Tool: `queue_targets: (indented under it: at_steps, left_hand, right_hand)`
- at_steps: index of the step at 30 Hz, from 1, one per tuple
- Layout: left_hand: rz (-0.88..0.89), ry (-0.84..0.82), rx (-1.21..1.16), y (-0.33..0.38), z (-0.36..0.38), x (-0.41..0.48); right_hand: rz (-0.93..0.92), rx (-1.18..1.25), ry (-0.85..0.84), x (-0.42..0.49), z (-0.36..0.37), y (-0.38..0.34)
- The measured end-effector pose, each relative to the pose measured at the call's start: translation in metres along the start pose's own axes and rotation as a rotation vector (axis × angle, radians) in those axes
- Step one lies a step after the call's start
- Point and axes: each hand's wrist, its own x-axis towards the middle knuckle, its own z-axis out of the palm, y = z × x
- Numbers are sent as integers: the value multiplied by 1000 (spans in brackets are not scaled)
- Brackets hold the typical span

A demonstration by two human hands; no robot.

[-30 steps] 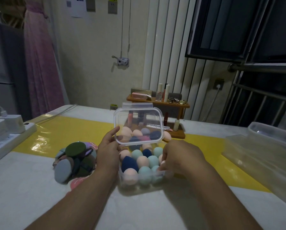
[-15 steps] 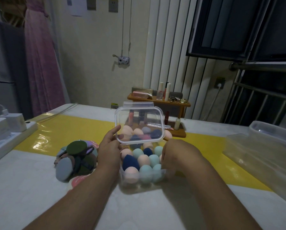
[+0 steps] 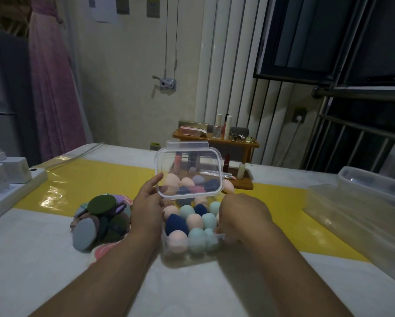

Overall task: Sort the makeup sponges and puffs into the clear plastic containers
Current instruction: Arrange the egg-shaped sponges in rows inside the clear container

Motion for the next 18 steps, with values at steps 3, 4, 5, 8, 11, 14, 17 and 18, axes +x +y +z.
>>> queue_targets:
  at_steps: [3,4,5,8,11,14,17,18]
  left_hand:
    - [5,-4,9,-1,0,1]
    - [8,-4,12,-1,0,2]
    - [11,-4,14,-1,0,2]
    - [17,0,16,-1,1,3]
    - [29,-1,24,-2,1,3]
    - [27,-1,30,-3,0,4]
    - [22,-13,38,-5,-1,6]
    - [21,-15,33,-6,-1,7]
  right_hand:
    - [-66,35,-85,-4,-1,9]
    - [-83,63,-117,-5,-3,12]
    - [-79,104,-156,-5,-5,14]
    - [-18,236,-155,5,-6,16]
    - [50,187,-200,19,-2,7]
    - [58,84,-188,25,2,-1]
    - [87,80,-80,23,8,0]
    - [100,100,-58,22,10,1]
